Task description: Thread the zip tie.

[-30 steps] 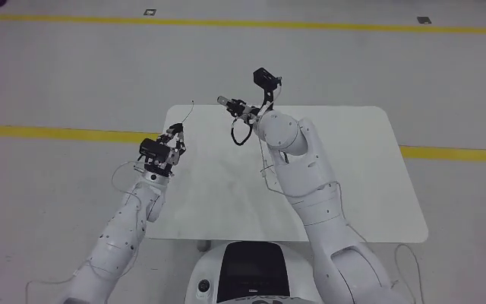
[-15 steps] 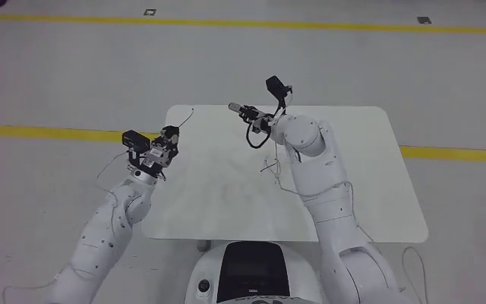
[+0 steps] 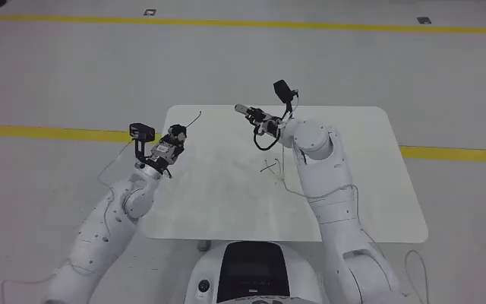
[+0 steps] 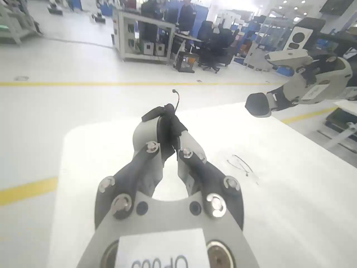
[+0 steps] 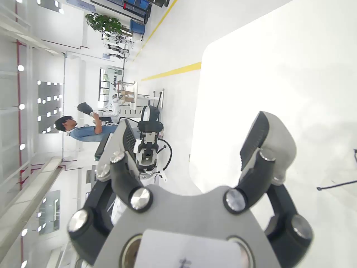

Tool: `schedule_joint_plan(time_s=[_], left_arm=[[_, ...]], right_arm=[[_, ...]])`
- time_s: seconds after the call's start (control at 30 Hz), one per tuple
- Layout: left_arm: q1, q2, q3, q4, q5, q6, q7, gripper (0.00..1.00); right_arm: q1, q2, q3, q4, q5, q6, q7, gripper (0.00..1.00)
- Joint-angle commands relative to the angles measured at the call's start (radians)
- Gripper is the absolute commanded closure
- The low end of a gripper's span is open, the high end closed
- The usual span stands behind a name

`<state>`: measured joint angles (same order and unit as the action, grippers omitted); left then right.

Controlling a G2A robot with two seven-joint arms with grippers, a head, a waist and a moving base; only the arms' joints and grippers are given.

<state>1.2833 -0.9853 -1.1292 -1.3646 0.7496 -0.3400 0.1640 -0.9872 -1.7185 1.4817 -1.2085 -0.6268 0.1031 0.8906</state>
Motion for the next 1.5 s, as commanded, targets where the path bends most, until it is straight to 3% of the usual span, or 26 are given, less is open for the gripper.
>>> schedule_joint_plan(time_s=[0.0,0.17,0.37,0.6,0.73,0.8,1.1,1.17,1.2,1.3,1.47], left_arm=[[-0.008,0.028,0.024,-0.035,-0.097,0.0,-0.087,1.0],[-0.045,0.106,0.084,-0.093,-0.283,0.0,-0.259,1.0],[-0.092,0.182,0.142,-0.13,-0.478,0.0,-0.379,1.0],[-0.132,0.229,0.208,-0.126,-0.562,0.0,-0.411,1.0],[-0.149,0.247,0.247,-0.121,-0.578,0.0,-0.397,1.0],[-0.16,0.257,0.272,-0.122,-0.492,0.0,-0.346,1.0],[-0.158,0.252,0.274,-0.118,-0.52,0.0,-0.346,1.0],[-0.167,0.247,0.278,-0.103,-0.531,0.0,-0.368,1.0],[-0.169,0.243,0.284,-0.107,-0.562,0.0,-0.39,1.0],[-0.177,0.239,0.287,-0.128,-0.671,0.0,-0.479,1.0],[-0.181,0.242,0.273,-0.157,-0.761,0.0,-0.599,1.0]], right_arm=[[0.015,0.012,0.027,0.031,0.022,-0.038,0.063,0.0],[0.07,0.041,0.068,0.135,0.066,-0.12,0.184,0.0],[0.13,0.06,0.072,0.249,0.125,-0.175,0.244,0.0],[0.174,0.07,0.043,0.339,0.179,-0.201,0.243,0.0],[0.188,0.076,0.033,0.37,0.212,-0.208,0.235,0.0],[0.19,0.078,0.033,0.376,0.219,-0.208,0.227,0.0],[0.179,0.081,0.037,0.385,0.23,-0.197,0.208,0.0],[0.181,0.086,0.036,0.4,0.238,-0.204,0.221,0.0],[0.187,0.088,0.038,0.418,0.288,-0.236,0.285,0.0],[0.209,0.099,0.043,0.474,0.336,-0.311,0.371,0.0],[0.257,0.111,0.036,0.576,0.38,-0.368,0.411,0.0]])
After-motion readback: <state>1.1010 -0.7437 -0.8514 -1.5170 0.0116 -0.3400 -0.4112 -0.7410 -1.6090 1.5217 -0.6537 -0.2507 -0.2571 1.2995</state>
